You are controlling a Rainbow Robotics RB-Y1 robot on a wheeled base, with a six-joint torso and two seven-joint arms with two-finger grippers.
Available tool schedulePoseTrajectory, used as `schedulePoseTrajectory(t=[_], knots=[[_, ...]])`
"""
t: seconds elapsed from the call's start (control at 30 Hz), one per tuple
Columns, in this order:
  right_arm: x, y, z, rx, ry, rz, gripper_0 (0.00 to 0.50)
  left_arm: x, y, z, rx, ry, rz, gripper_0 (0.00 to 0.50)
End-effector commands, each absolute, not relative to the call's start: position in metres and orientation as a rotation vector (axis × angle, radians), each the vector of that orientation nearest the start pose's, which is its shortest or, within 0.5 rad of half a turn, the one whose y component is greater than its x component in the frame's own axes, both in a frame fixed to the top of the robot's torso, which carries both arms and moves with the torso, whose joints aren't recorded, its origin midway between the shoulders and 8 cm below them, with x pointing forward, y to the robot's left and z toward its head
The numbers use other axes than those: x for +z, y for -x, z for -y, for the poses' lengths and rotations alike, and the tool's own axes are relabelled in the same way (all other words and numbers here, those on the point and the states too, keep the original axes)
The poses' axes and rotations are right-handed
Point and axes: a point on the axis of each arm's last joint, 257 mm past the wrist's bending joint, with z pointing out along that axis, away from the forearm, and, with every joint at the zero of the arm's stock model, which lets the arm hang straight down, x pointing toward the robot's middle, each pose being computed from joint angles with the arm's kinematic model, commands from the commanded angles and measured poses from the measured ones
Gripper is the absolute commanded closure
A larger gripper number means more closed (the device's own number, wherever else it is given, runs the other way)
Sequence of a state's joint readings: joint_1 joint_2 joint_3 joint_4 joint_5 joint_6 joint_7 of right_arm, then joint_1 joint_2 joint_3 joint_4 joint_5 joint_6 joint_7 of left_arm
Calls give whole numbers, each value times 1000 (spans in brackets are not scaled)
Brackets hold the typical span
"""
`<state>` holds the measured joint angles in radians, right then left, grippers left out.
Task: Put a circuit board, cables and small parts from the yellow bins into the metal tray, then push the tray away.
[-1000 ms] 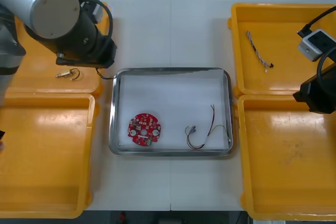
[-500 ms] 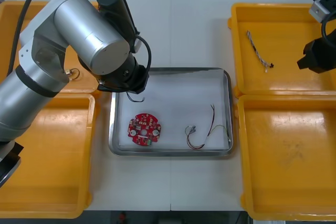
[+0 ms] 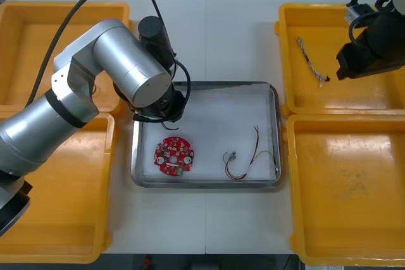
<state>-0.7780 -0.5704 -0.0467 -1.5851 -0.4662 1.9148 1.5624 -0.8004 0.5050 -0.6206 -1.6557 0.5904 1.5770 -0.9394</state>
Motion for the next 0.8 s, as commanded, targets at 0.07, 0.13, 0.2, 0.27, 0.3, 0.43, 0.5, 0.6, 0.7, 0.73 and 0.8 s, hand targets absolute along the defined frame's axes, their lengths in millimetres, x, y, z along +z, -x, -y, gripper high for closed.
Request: schedulePoseTrajectory(t=[0.07,0.13,0.2,0.27,0.3,0.43,0.5,0.6,0.7,0.73,0.8], knots=[[-108,-555,283,-101,265,-2612,0,-236,-496,-89,-70,-199,-2653,0],[-107,-567,276,-78,261,-2594,0,-236,-496,-89,-73,-192,-2653,0],[-106,-574,272,-65,257,-2582,0,-234,-497,-88,-76,-185,-2649,0],[-108,-581,270,-62,249,-2572,0,-234,-496,-87,-80,-180,-2649,0],[-110,-584,270,-67,242,-2567,0,-232,-496,-86,-84,-174,-2646,0],[-117,-600,267,-98,249,-2544,0,-228,-493,-88,-79,-156,-2646,0],[-122,-606,267,-116,252,-2540,0,-224,-492,-88,-81,-147,-2646,0],[-126,-616,266,-134,239,-2532,0,-215,-487,-90,-87,-130,-2651,0],[-127,-624,266,-149,234,-2527,0,-201,-481,-91,-104,-118,-2656,0],[-127,-626,267,-156,234,-2528,0,-195,-479,-93,-109,-108,-2657,0],[-127,-629,265,-154,234,-2526,0,-185,-476,-97,-112,-94,-2655,0]])
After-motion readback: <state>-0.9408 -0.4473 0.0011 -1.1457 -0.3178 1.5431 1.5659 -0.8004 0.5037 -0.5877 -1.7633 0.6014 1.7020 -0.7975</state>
